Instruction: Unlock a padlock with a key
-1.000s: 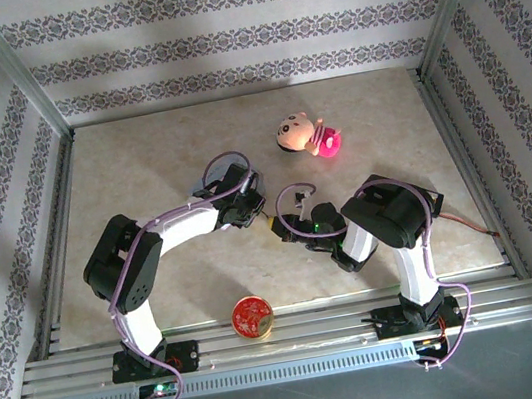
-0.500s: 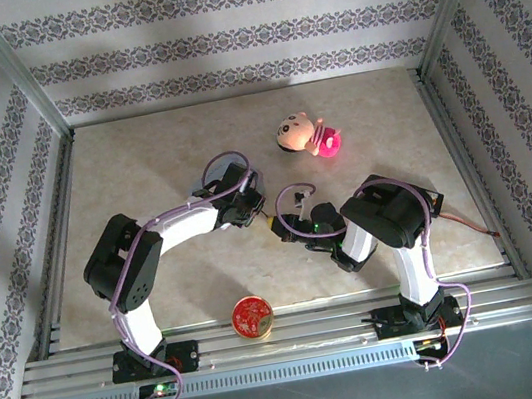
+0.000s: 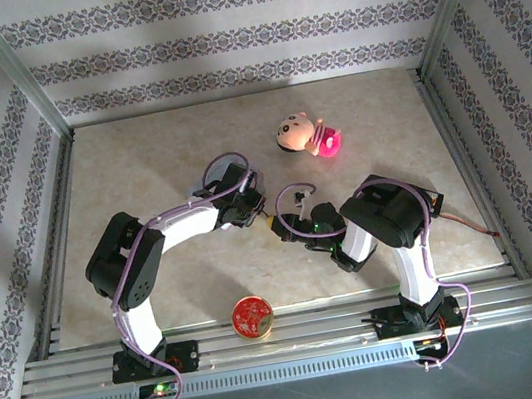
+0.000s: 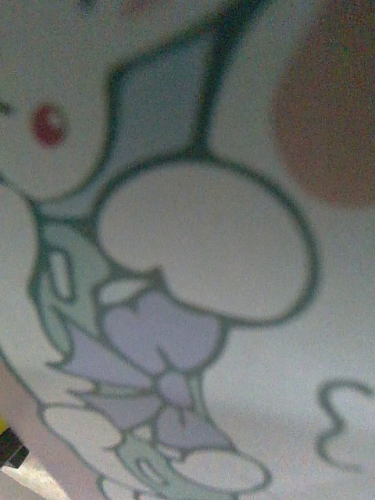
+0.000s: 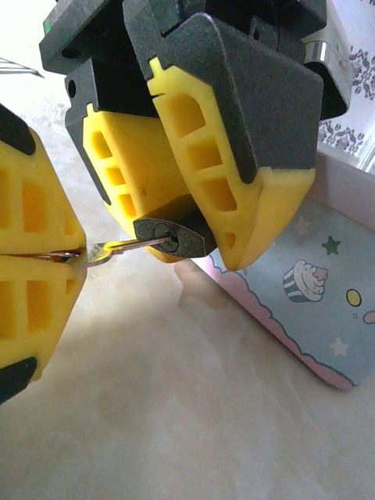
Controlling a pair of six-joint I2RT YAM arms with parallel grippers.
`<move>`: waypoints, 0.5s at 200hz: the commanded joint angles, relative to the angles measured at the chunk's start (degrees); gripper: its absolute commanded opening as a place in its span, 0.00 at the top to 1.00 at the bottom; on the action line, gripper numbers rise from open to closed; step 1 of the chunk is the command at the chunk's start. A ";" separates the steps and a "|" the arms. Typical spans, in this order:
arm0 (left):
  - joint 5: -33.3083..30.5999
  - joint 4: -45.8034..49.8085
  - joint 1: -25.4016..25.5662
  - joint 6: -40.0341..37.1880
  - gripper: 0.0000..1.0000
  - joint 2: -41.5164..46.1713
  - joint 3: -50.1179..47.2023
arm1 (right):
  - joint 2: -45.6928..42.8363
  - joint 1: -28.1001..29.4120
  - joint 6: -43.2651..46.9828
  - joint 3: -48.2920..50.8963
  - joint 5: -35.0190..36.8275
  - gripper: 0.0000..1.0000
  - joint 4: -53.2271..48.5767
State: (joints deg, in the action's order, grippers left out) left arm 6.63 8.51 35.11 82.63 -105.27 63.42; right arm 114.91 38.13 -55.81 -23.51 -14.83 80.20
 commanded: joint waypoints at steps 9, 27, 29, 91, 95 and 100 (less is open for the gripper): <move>3.80 -1.63 -0.90 0.57 0.87 -0.98 0.60 | 2.07 0.20 0.11 -1.06 0.61 1.00 -0.75; 6.64 -0.44 -0.92 -0.04 0.87 -1.17 1.16 | 2.37 -0.40 0.59 -1.83 -0.23 1.00 -0.75; 6.97 -0.25 -0.92 -0.09 0.87 -1.16 1.24 | 2.41 -0.51 0.68 -1.92 -0.32 1.00 -0.75; 12.02 4.32 -0.92 -2.02 0.92 -0.65 2.76 | 2.95 -2.44 1.60 -4.01 -3.10 1.00 -0.84; 11.95 4.70 -0.92 -2.18 0.92 -0.66 2.85 | 3.03 -2.54 1.50 -4.05 -3.14 1.00 -0.84; 11.75 5.23 -0.91 -2.42 0.92 -0.75 3.01 | 3.03 -2.66 1.42 -4.02 -3.19 1.00 -0.84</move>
State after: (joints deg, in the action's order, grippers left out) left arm 10.55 9.82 33.54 81.25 -105.30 64.75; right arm 116.22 36.38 -55.53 -25.89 -17.15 80.01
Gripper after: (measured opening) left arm 0.269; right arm 0.040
